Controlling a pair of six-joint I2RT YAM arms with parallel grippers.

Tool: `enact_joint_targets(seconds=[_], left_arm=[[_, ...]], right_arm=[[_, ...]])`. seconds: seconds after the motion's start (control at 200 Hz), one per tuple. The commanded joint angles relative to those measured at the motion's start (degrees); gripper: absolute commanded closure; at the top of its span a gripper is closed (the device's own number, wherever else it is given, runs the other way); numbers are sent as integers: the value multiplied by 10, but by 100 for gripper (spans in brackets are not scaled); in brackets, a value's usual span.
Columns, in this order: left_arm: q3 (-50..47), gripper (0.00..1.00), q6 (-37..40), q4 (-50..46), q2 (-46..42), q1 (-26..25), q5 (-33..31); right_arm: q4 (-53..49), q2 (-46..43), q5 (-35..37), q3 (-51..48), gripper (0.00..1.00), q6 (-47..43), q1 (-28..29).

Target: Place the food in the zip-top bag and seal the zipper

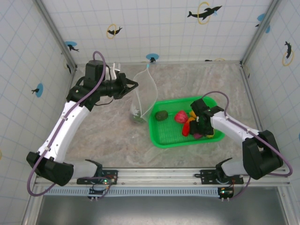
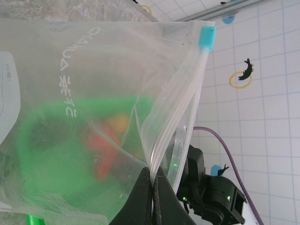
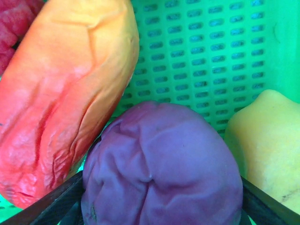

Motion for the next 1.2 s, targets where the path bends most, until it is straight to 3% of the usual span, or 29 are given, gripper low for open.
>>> enact_joint_targets(seconds=[0.0, 0.235, 0.52, 0.926, 1.071, 1.196], left_arm=[[-2, 100, 4, 16, 7, 4, 6], [-6, 100, 3, 20, 14, 4, 2], [-15, 100, -24, 48, 31, 3, 35], [-23, 100, -56, 91, 39, -7, 67], [-21, 100, -58, 94, 39, -6, 67], [-19, 100, -58, 94, 35, -7, 64]], right_arm=[[-5, -9, 6, 6, 33, -5, -3], [-56, -72, 10, 60, 37, -11, -3], [-38, -125, -25, 234, 39, -22, 37], [86, 4, -109, 500, 39, -11, 192], [98, 43, -112, 509, 39, -12, 210], [115, 53, -72, 475, 38, -3, 212]])
